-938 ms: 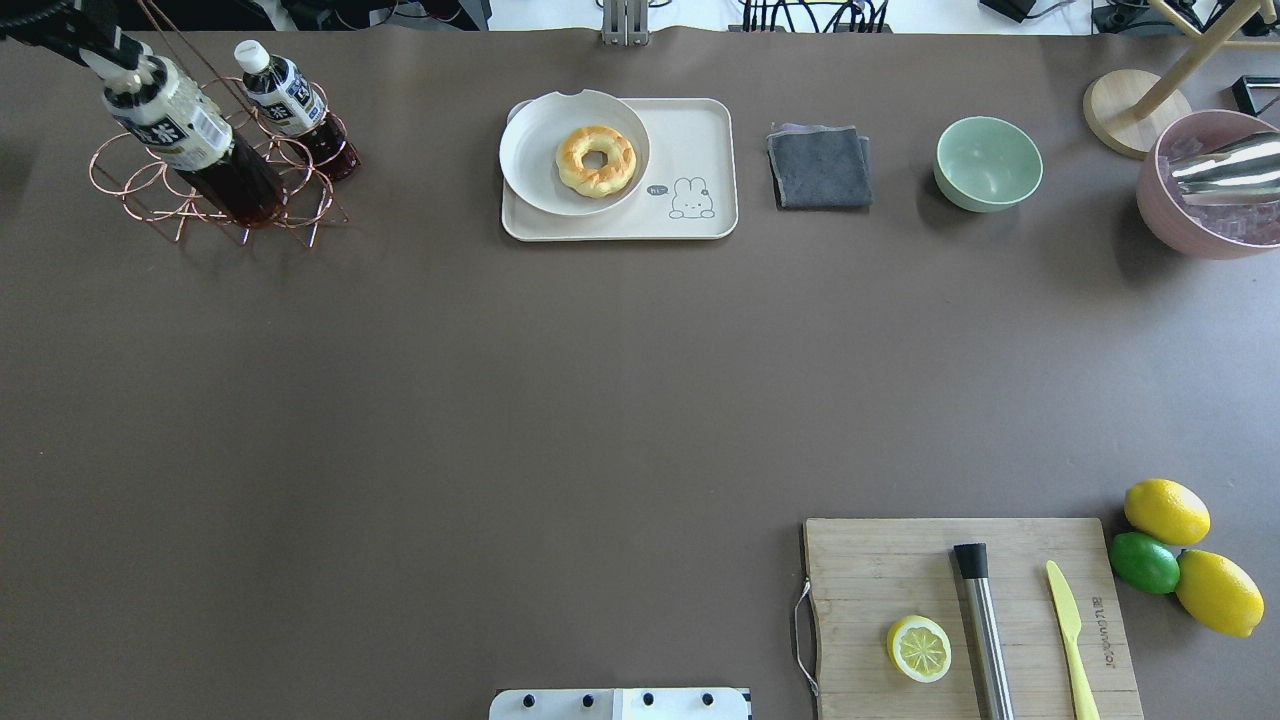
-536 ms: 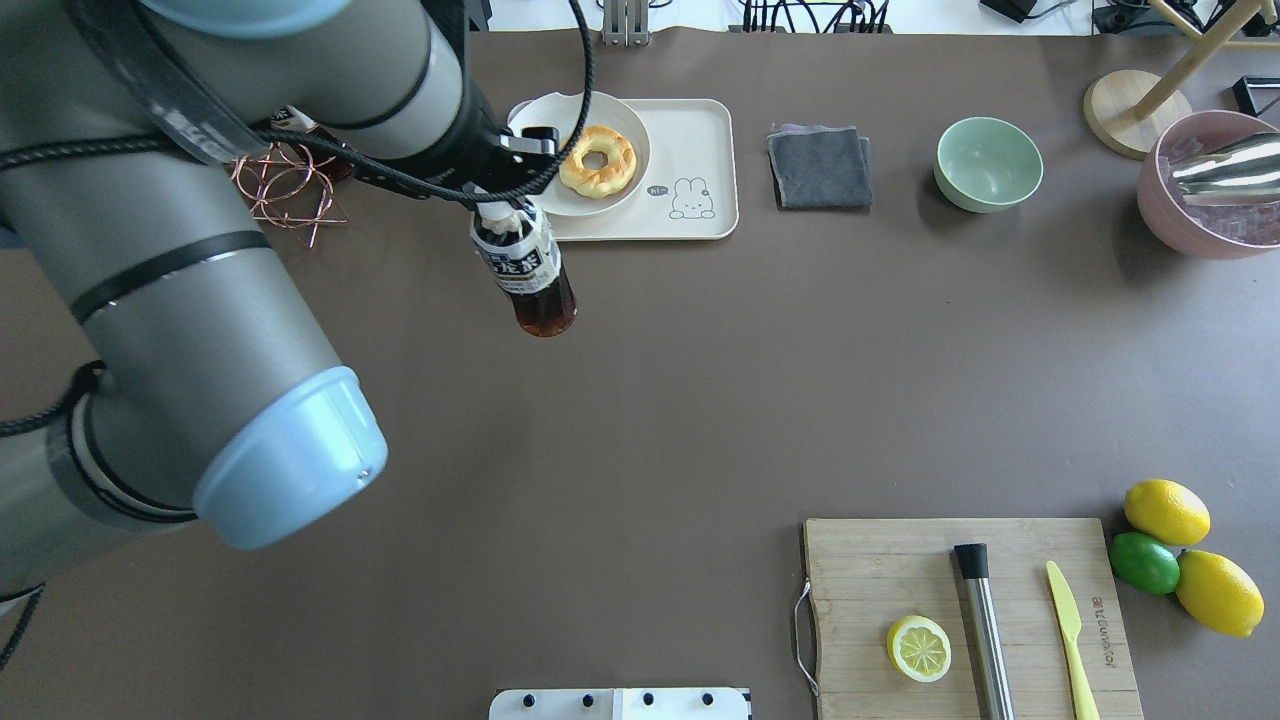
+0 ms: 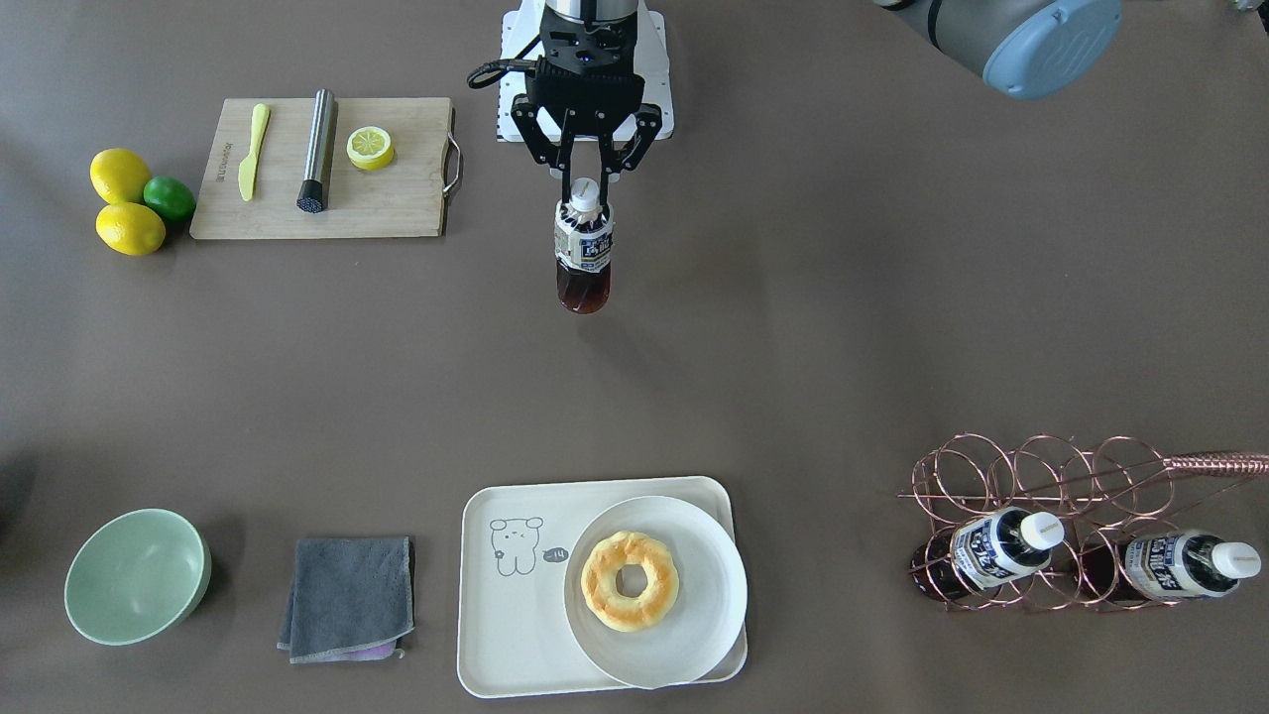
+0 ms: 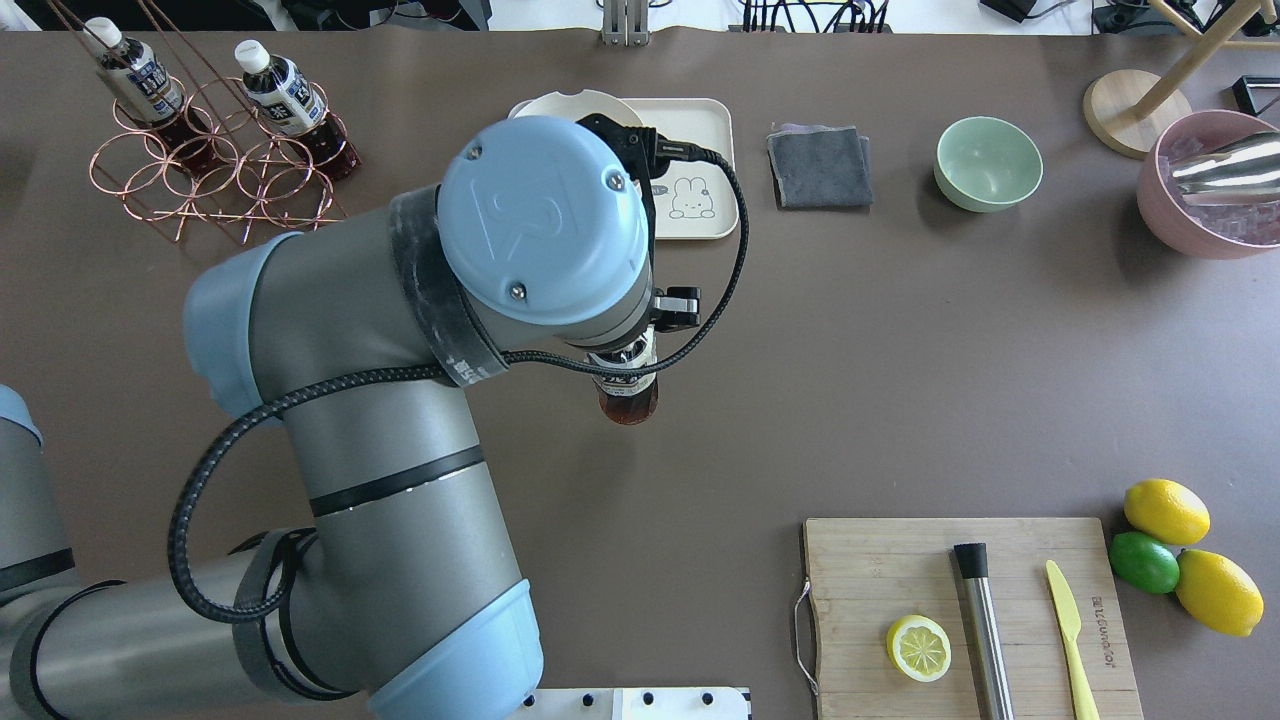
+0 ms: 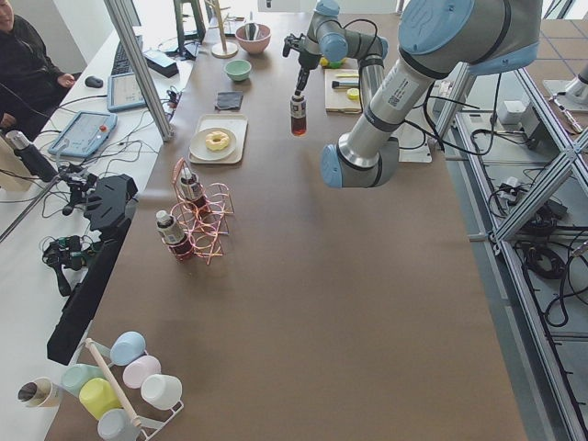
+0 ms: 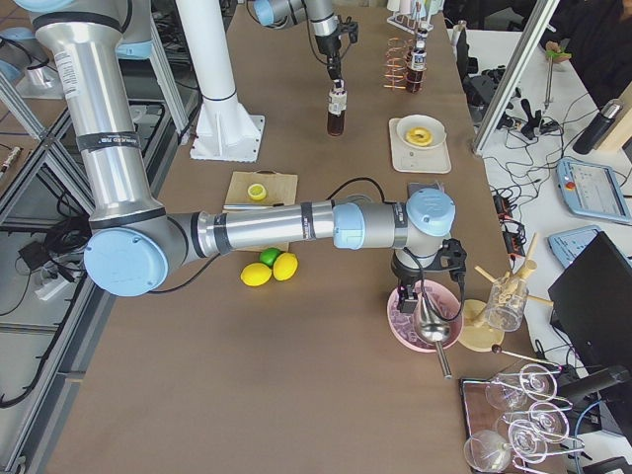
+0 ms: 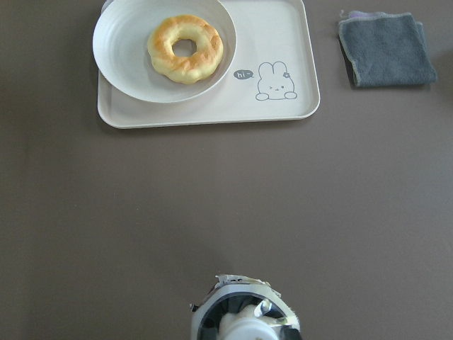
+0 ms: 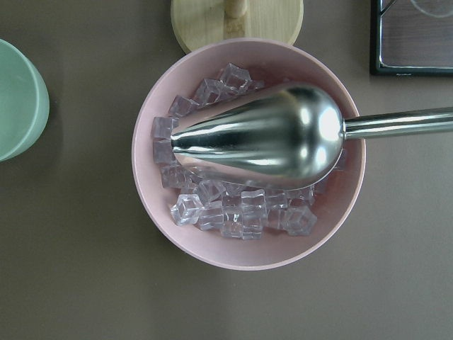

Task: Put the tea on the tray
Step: 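Carry the tea bottle with the left gripper toward the table center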

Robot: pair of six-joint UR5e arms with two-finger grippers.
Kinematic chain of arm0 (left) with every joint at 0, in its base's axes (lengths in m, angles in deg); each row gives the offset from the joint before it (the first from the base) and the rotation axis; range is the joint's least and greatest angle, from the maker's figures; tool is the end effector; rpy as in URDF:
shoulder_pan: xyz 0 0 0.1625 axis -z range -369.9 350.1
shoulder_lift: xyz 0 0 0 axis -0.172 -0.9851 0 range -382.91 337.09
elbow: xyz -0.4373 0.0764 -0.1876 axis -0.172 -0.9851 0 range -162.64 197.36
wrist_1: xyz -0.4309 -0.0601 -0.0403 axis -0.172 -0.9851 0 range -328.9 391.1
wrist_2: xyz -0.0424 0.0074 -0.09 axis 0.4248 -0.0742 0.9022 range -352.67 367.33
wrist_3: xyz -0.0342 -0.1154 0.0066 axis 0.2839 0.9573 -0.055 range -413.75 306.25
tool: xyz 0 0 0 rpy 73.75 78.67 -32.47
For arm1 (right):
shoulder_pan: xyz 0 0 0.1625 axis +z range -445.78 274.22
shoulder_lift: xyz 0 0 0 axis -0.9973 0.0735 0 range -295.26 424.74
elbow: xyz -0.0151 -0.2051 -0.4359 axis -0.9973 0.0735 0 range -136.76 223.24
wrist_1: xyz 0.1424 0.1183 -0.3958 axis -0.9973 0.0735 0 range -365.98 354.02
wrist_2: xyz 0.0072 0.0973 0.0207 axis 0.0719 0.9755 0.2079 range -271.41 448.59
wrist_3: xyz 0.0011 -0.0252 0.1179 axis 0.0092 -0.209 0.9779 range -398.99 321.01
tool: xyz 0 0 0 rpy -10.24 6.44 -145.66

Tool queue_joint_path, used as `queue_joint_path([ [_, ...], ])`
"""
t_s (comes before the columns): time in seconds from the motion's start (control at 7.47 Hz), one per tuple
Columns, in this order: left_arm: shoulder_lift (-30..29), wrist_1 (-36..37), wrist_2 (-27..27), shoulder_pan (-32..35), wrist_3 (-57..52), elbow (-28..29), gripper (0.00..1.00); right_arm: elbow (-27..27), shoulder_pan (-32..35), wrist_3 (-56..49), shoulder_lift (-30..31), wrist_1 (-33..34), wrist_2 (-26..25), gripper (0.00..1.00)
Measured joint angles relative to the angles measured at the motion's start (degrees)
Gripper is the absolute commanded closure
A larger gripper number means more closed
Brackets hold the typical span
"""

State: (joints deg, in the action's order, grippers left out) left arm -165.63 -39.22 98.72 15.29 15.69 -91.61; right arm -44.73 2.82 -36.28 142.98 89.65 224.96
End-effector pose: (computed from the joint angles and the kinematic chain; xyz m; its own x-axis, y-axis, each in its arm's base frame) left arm 0.5514 -0.4034 0.0549 0.6649 0.0753 -0.7431 0.1865 0.9466 0.2628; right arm 0.0312 -0.6148 0.6399 0.6890 -0.0214 0.7244 -0.0083 0.9993 0.0374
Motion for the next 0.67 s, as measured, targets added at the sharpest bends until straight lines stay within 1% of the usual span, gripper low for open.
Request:
queue_joint_path([
  [0.27, 3.0, -3.5, -1.0, -0.8, -0.1, 0.7, 1.00, -0.2, 0.1, 0.2, 0.1, 0.0, 0.5, 0.00],
  [0.4, 3.9, -4.5, -1.1, -1.0, -0.1, 0.8, 0.78, -0.2, 0.1, 0.4, 0.2, 0.0, 0.6, 0.00],
  [0.54, 4.3, -4.9, -1.1, -1.1, -0.2, 0.8, 0.02, -0.2, 0.1, 0.4, 0.2, 0.0, 0.5, 0.00],
  [0.67, 4.5, -5.0, -1.1, -1.2, -0.2, 0.8, 0.02, -0.2, 0.1, 0.4, 0.1, 0.0, 0.5, 0.00],
])
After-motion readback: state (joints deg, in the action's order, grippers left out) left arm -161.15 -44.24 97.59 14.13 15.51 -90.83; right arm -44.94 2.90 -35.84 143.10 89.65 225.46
